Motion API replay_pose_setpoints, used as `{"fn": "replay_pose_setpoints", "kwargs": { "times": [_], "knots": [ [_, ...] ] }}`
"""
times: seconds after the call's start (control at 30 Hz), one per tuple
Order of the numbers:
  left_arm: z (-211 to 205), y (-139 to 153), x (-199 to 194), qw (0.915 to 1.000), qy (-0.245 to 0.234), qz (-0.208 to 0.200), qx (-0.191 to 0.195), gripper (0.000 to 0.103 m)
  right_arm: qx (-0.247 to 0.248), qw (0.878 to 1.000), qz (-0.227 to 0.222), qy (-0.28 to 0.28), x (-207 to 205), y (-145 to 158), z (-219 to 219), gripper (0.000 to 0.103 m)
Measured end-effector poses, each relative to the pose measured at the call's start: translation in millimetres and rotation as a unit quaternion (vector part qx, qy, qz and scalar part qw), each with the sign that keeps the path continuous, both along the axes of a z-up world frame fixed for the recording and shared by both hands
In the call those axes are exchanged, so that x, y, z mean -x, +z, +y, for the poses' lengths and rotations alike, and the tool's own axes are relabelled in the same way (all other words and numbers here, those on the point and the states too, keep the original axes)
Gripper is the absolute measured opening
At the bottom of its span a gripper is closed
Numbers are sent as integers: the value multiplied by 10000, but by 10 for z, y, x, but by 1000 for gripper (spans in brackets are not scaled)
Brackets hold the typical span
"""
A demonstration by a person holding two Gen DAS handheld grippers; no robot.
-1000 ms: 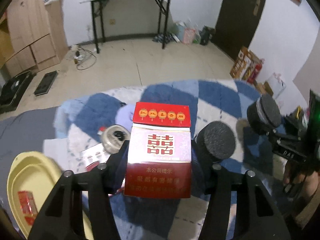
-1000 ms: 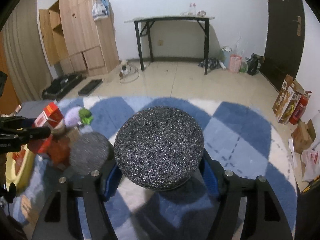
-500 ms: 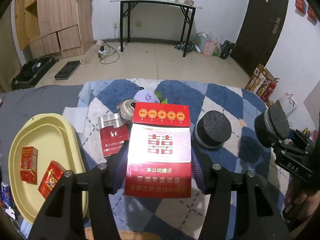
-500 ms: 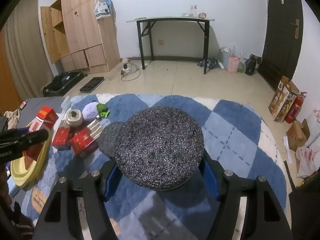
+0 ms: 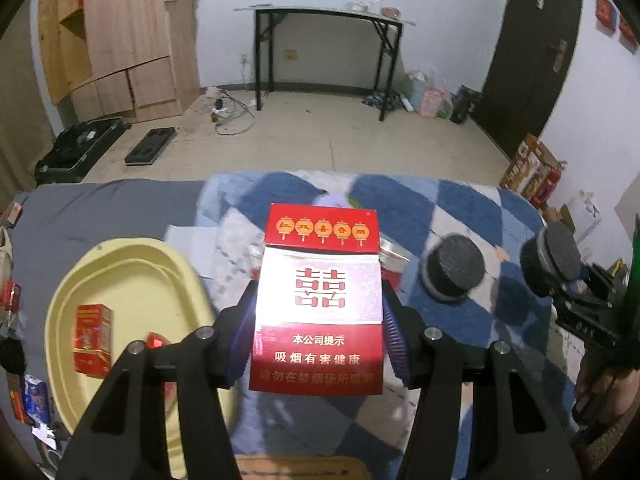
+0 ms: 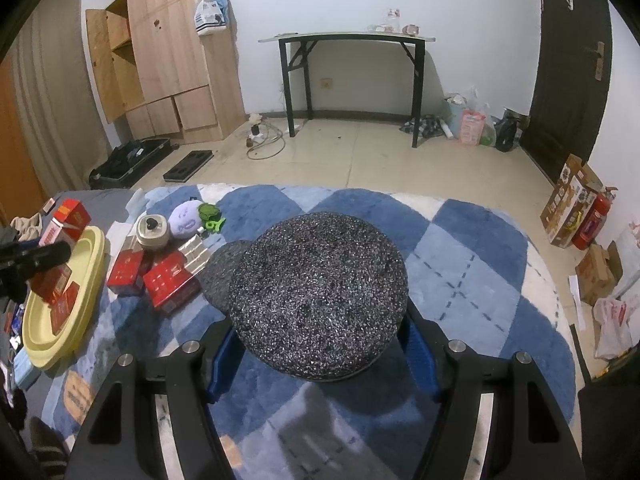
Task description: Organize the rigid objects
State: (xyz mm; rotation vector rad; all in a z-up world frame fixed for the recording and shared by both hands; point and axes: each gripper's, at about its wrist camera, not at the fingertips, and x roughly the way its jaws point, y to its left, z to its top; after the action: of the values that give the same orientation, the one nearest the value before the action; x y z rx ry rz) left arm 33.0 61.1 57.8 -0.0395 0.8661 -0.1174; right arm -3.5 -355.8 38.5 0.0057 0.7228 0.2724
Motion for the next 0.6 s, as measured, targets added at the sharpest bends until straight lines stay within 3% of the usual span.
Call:
{"fn": "replay_pose_setpoints", "kwargs": {
  "times": [0.13,0.27,0.33,0.47,0.6],
  "knots": [
    [488,167,-10,9994,329,-105,64,58,85,9997,-149,198,36,80,122,69],
    [1123,207,13,9968,788,-102,-79,58,166,9959,-401,795,152,274,521,69],
    [1460,110,34,9939,1080,5,-219,58,61,9922,-452,1161,207,365,787,69],
    [1977,-234,75,9856,1625,446,128,58,-62,9793,-406,1984,309,439,1573,69],
    [2222,-517,65,9785,1906,706,344,58,-97,9635,-118,2672,348,286,2408,69]
  ]
}}
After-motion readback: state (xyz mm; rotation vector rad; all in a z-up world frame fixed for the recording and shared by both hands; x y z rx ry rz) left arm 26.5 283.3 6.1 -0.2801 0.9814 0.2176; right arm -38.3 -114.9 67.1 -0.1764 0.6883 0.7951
